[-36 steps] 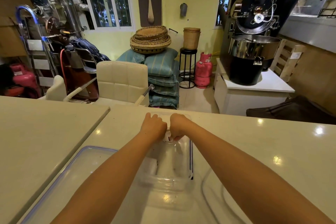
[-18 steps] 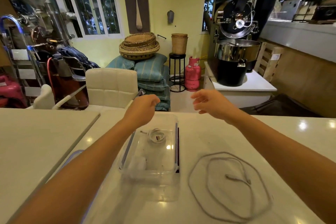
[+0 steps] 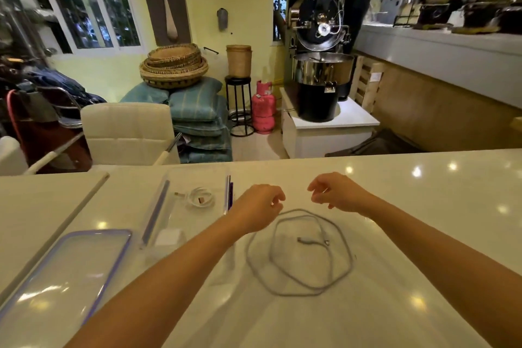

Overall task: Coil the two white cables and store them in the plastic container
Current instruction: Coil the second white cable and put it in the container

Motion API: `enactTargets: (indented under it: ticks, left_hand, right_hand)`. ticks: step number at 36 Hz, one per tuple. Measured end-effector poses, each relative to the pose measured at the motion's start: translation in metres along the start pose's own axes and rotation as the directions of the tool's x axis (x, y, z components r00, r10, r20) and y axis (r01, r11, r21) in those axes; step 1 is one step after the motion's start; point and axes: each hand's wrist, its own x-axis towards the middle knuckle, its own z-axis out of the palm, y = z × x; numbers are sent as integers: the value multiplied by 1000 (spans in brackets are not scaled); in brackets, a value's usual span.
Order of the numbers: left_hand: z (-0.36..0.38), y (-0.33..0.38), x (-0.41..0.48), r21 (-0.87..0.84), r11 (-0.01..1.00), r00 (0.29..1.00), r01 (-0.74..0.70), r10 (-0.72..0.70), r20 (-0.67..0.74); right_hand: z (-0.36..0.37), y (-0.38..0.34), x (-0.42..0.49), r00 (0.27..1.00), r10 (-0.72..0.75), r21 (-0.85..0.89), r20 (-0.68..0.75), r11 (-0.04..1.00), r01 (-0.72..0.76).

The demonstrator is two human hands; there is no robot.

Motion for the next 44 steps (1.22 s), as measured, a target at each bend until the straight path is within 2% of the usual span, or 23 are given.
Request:
enactTargets:
  ticks: [8,12,16,20,23,26,29,32,34,36,40,44]
  left_hand:
    - [44,10,7,57,998,989,-8,0,151]
    - [55,12,11,82,997,981,2,-17,191]
    - [61,12,13,87,996,986,15,-29,166]
    - [62,15,15,-8,999,987,53,-51,151]
    - [58,20,16,-180,979,991,99,-79,111]
    - [44,27,18,-477,867,989,145,-128,69]
    - [22,35,21,-756,634,982,163,-180,60]
    - [-2,44,26,-890,437,982,126,-182,49]
    - [-17,49,28,-931,357,989,81,-146,31]
    - [-28,54,28,-946,322,997,24,-80,-2]
    - [-44,63,24,-933,357,999,-37,29,-29]
    - [-53,63,25,-925,376,998,-56,14,-55]
  right_hand:
    - [31,21,-18,988,33,-184,148,983,-5]
    - [41,23,-20,996,54,-196,75,980,-38]
    - [47,25,-21,999,46,-240,0,970,-45]
    - [51,28,-20,997,66,-182,-29,981,-70]
    - [47,23,-17,992,110,-19,-66,994,-112]
    - [35,11,-17,986,83,159,-147,985,-60]
    - [19,-5,-22,961,12,274,-275,960,66]
    - [5,-25,-29,919,-44,372,-393,906,202]
    - [-2,-38,-33,890,-76,419,-449,862,285]
    - [-8,-49,-36,864,-123,448,-488,814,369]
    - [-12,-63,-39,815,-202,457,-543,743,489]
    - [-18,-72,-41,779,-278,405,-562,728,552]
